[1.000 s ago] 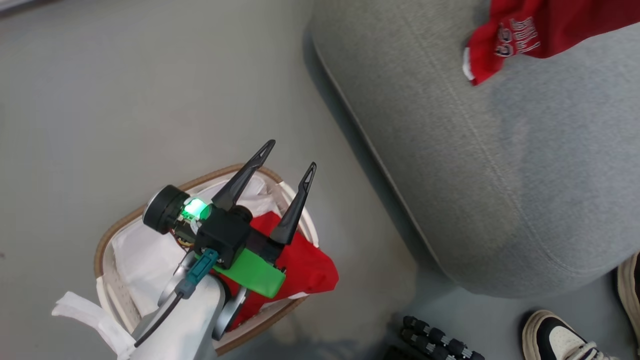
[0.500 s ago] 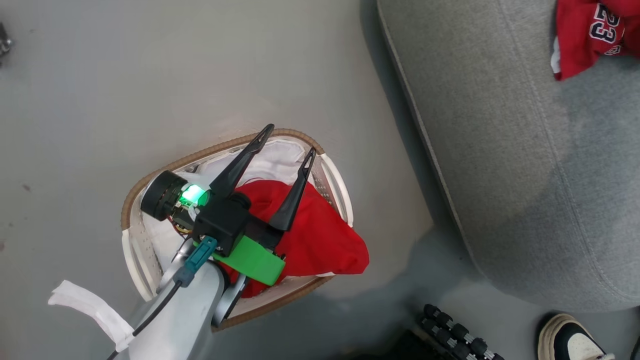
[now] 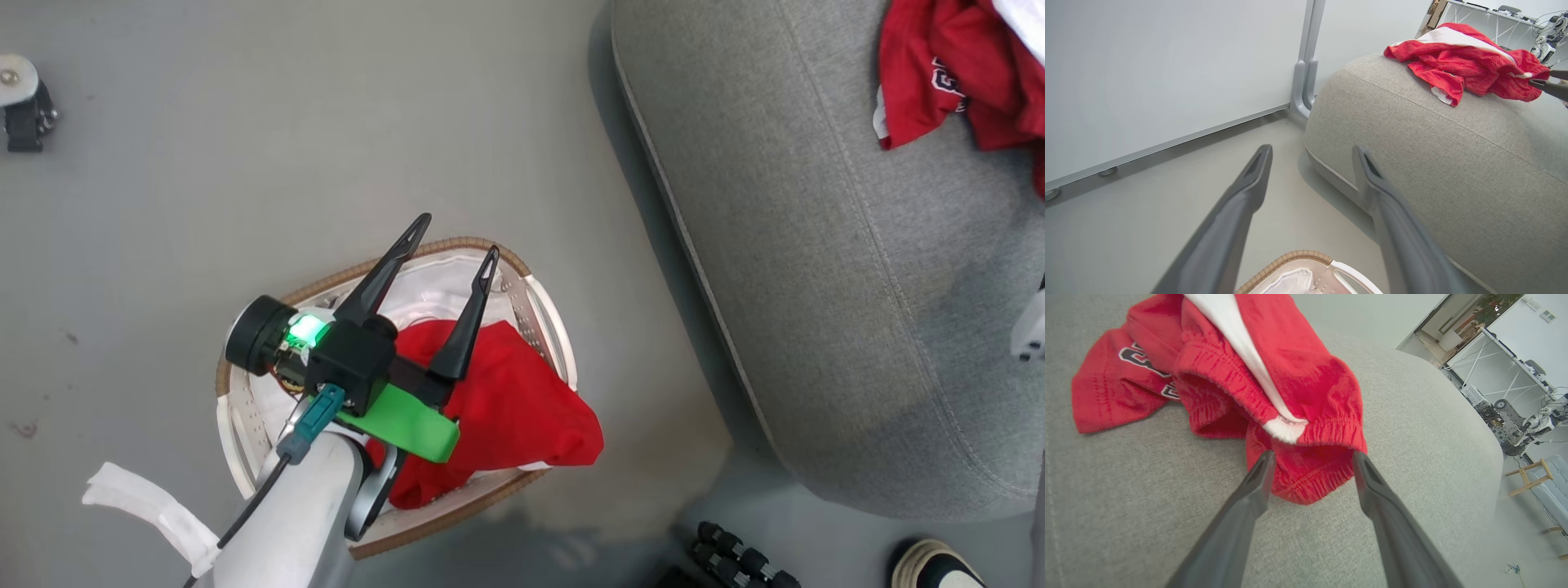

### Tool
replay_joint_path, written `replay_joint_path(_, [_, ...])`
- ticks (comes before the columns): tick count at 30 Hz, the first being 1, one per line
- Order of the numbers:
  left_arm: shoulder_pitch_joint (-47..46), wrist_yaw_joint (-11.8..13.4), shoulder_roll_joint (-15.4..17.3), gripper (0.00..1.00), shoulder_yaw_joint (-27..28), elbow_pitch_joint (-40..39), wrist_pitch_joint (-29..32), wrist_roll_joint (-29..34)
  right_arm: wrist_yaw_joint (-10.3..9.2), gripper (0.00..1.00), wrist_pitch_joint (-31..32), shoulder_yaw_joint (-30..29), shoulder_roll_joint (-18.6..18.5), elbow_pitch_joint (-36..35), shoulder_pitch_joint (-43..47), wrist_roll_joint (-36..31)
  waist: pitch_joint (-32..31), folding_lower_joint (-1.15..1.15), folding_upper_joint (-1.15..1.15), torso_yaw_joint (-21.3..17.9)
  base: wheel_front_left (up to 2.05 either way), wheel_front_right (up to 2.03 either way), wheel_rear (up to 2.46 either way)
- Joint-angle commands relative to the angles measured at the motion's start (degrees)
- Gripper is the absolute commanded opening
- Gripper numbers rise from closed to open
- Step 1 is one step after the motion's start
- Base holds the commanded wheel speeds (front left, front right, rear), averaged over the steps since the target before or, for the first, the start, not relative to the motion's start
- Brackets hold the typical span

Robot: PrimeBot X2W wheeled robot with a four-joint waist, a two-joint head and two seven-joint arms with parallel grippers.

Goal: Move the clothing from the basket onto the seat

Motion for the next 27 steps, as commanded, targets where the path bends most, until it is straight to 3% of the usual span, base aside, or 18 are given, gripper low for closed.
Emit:
replay_joint_path(1, [1.18,-0.17,-0.10,1.00,0.49,0.19,0.04,-0.54,-0.08,1.00,-0.01,-0.28,1.01,-1.12,2.15,-0.35,-2.25,-0.01,0.00,-0.08,0.00,0.00,0.00])
replay_joint_path(7, [2.94,-0.17,-1.50,1.00,2.21,0.96,0.05,-0.34,-0.08,1.00,-0.01,1.38,3.07,-4.76,7.70,1.24,-6.25,-0.01,0.00,1.01,0.00,0.00,0.00])
replay_joint_path(18, [6.45,-0.17,-3.91,1.00,7.04,2.24,0.05,0.46,-0.08,1.00,-0.01,17.28,3.58,-12.91,12.31,9.33,-12.60,-0.01,0.00,7.20,0.00,0.00,0.00])
replay_joint_path(27, [9.22,-0.09,-5.69,1.00,16.35,4.42,0.05,1.71,-0.08,1.00,-0.01,26.80,5.13,-15.27,12.38,13.81,-16.52,-0.01,0.00,13.50,0.00,0.00,0.00])
